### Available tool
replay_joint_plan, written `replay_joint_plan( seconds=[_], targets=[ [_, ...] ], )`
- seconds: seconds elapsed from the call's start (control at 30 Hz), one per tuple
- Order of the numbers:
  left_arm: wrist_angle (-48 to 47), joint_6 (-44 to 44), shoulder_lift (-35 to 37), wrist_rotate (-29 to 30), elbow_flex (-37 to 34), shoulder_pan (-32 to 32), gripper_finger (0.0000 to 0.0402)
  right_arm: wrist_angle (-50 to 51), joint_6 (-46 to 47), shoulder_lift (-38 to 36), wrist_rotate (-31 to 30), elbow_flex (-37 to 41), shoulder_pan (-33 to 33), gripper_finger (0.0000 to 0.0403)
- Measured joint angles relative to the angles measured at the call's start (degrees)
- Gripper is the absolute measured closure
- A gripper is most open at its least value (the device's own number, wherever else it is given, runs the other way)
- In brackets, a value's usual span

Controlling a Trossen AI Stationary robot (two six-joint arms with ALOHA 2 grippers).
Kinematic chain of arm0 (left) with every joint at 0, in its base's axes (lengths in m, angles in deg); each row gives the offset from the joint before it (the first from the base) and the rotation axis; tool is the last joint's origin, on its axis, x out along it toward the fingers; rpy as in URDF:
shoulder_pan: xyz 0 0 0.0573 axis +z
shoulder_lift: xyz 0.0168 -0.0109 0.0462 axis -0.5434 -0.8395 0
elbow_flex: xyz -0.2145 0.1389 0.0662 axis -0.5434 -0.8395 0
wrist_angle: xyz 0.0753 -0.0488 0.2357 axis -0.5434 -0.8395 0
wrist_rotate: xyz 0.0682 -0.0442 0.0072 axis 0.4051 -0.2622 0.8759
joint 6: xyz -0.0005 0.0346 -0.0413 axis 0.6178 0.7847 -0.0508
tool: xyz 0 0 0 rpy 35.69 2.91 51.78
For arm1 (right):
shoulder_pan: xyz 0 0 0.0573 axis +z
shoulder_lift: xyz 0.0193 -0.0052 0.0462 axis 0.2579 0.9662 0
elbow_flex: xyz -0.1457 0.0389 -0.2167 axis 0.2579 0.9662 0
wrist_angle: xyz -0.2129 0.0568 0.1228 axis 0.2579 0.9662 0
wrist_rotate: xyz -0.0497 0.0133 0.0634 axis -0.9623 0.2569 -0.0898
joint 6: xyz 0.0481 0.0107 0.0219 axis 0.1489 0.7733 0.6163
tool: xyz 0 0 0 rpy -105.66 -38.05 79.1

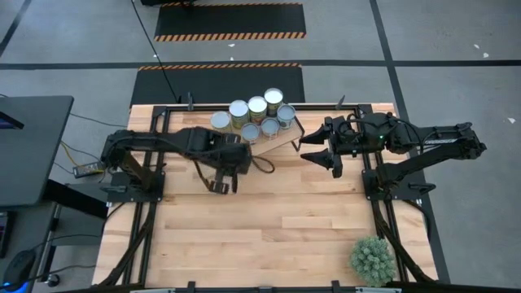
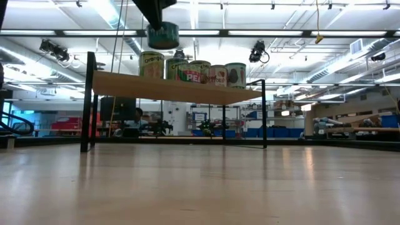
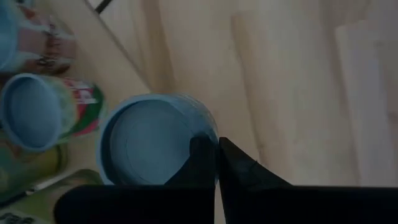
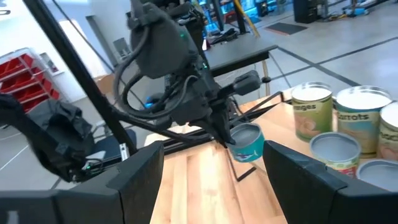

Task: Pick and place cans onto a shelf
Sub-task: Put the canned tuna on the shelf

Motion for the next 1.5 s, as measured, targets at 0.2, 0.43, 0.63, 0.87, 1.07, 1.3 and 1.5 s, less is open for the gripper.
replay_joint_plan(
  seconds=[0.2, 0.43, 0.63, 0.87, 1.07, 1.3, 1.5],
  targets=[
    [0.3, 2.9, -0.4, -2.9, 0.0, 7.2, 0.0397, -0.7, -0.2, 0.0, -2.1, 0.0, 0.0, 0.0122],
    [0.3, 1.4, -2.8, -5.8, 0.0, 11.9, 0.0397, -2.4, -0.2, 0.0, -3.0, 0.0, 0.0, 0.0122],
    [-0.6, -0.1, -4.5, -5.6, 0.0, 11.7, 0.0397, -3.2, -0.2, 0.0, -3.0, 0.0, 0.0, 0.0122],
    [-0.6, -3.6, -6.5, -1.6, -0.3, 11.3, 0.0397, -3.6, -0.2, 0.0, -2.9, 0.0, 0.0, 0.0122],
    [-1.6, -7.8, -7.1, -1.3, -0.2, 11.8, 0.0393, -4.0, 0.0, 0.0, -2.7, 0.0, 0.0, 0.0122],
    [-1.3, -10.8, -8.0, -1.7, -0.3, 11.7, 0.0357, -4.2, 0.0, 0.0, -2.5, 0.0, 0.0, 0.0122],
    [-1.1, -12.7, -8.2, -2.1, -0.3, 11.8, 0.0292, -4.3, 0.0, 0.0, -2.3, 0.0, 0.0, 0.0122]
  ],
)
